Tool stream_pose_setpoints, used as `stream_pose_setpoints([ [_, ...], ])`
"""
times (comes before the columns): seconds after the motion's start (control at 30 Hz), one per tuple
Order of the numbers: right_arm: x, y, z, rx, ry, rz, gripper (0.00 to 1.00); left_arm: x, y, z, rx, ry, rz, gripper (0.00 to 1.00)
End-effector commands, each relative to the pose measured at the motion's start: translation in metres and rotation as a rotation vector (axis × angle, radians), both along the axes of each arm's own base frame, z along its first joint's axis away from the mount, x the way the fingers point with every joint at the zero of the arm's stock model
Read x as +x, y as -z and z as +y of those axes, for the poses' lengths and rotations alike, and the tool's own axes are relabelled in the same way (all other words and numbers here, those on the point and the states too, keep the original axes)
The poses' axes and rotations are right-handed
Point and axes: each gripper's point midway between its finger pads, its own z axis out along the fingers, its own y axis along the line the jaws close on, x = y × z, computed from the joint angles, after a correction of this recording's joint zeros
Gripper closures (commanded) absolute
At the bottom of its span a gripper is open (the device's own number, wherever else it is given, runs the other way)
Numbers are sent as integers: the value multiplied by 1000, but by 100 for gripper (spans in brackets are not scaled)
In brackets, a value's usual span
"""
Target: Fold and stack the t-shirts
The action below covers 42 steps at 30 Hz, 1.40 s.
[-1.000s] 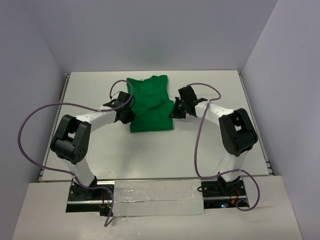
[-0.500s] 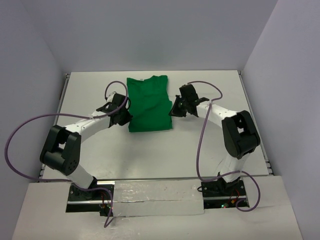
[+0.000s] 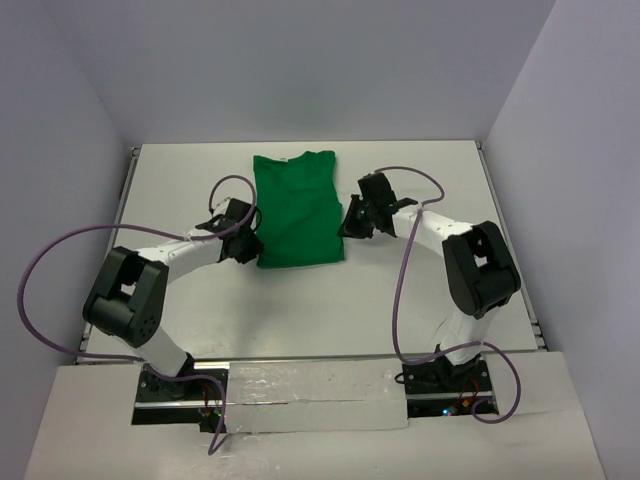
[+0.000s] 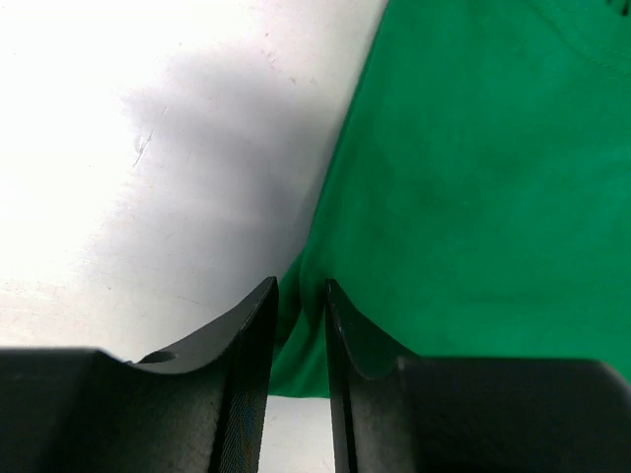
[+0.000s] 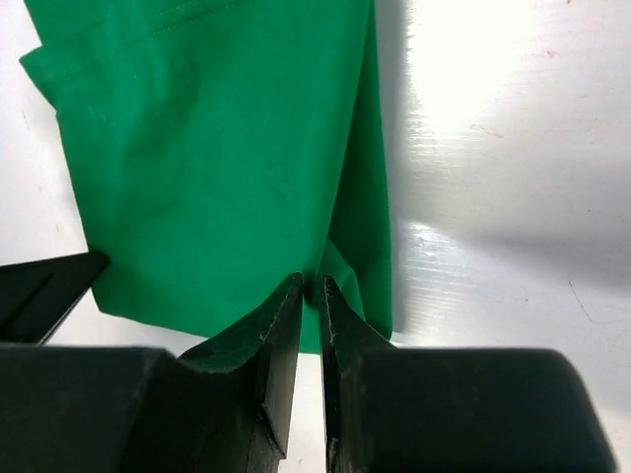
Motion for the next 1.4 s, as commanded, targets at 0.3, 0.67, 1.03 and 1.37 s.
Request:
stream_pose_setpoints([
  [0.3,-27,-19,-6,147,51,-55,35,-3,-35,9,-39,-64,-74,27],
  [0.67,-48,-6,-12,250,146,-51,25,-28,-16,-22,-314,-29,-111,23],
  [1.03,-38,26,-4,289,192,9,39,-24,10,-26,-326,-61,-79,39],
  [1.37,-32,40,-2,268,200,29,72,-27,22,-23,-295,-74,-46,68],
])
